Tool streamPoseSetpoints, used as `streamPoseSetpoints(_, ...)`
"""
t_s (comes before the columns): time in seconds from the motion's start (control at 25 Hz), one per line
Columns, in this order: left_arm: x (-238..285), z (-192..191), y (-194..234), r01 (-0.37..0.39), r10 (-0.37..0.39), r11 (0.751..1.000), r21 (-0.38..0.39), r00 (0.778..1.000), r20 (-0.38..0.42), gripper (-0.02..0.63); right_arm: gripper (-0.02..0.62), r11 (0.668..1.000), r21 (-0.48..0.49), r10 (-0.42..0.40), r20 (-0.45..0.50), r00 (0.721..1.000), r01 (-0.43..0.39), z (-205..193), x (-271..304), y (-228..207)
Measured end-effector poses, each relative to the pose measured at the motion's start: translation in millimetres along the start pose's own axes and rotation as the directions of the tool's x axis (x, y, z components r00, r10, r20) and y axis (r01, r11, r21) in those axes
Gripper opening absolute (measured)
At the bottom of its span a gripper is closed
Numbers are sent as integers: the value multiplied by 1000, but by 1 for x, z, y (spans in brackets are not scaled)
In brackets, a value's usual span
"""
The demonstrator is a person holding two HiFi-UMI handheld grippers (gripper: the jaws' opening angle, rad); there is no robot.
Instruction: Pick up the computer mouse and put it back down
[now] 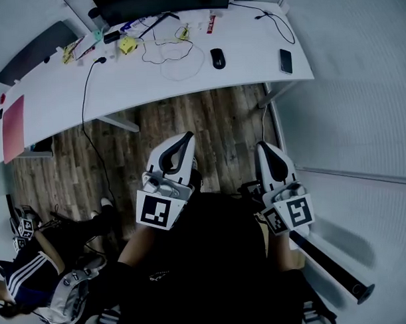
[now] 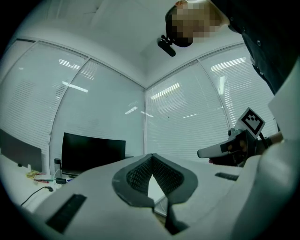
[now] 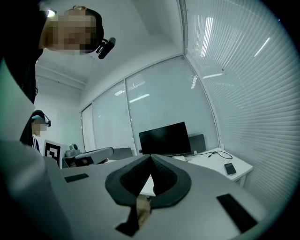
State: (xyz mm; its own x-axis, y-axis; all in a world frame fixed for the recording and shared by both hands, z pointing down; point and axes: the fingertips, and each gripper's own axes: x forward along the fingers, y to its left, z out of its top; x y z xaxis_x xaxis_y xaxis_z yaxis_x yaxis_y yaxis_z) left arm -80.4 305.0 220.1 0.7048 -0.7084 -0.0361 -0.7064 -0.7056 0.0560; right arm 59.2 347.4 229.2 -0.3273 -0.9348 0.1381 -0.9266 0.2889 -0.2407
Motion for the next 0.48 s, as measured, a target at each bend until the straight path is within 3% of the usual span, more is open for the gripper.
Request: streamPoseSetpoints(0.48, 53, -4, 94, 32, -32, 999, 10, 999, 15, 2, -2, 996, -16, -86, 19, 996, 86, 17, 102, -19)
